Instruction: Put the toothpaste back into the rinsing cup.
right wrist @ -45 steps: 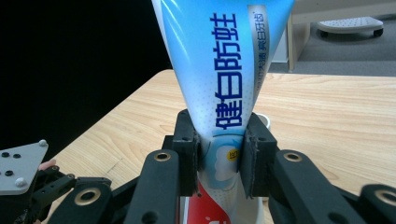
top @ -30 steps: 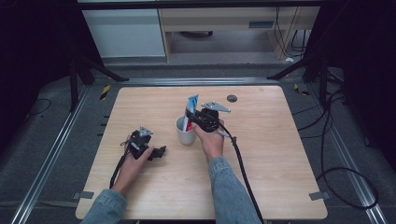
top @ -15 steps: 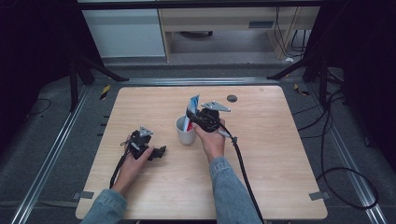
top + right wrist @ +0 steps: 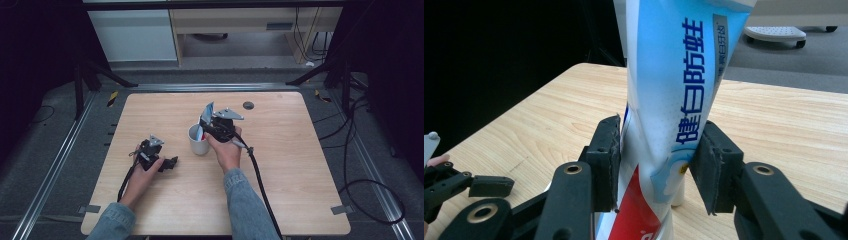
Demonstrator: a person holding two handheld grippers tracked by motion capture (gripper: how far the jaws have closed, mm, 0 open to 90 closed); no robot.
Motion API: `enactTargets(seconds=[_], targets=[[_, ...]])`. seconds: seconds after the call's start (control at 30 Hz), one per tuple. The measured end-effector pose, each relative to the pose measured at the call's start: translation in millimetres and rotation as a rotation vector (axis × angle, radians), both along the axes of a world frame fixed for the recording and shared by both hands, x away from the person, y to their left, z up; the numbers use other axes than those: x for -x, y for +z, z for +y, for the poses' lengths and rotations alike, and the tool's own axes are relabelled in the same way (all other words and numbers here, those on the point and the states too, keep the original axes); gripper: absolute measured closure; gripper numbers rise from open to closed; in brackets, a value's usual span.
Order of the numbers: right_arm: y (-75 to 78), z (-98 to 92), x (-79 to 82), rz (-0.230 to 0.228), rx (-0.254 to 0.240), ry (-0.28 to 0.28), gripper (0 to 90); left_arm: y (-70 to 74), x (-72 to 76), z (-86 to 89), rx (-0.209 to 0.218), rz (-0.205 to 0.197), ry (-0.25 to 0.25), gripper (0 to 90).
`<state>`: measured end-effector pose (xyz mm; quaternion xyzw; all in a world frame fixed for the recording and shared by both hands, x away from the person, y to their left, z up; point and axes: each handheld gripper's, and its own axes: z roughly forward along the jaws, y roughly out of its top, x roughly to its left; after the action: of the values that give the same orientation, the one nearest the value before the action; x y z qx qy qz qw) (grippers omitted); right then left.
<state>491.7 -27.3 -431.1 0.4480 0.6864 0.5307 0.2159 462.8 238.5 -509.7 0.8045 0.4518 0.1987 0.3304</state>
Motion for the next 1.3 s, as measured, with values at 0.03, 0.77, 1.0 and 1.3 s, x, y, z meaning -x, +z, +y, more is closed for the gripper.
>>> enactTargets(seconds=[0.03, 0.77, 1.0, 1.3], targets=[[0.2, 0.2, 0.1, -0.004, 0.008, -0.002, 56.4, 0.1, 0.0, 0.1, -0.002, 0.001, -0.002, 0.0], [7.6, -4.4, 3.9, -0.026, 0.107, -0.048, 32.1, 0.1, -0.1, 0.1, -0.002, 0.001, -0.002, 0.0], [12.0, -8.1, 6.0, -0.019, 0.139, -0.056, 25.4, 0.1, -0.2, -0.1, -0.001, 0.001, -0.002, 0.0], [19.7, -13.7, 12.5, -0.017, 0.185, -0.053, 19.7, 0.0, -0.2, -0.3, 0.001, 0.000, -0.001, 0.0]])
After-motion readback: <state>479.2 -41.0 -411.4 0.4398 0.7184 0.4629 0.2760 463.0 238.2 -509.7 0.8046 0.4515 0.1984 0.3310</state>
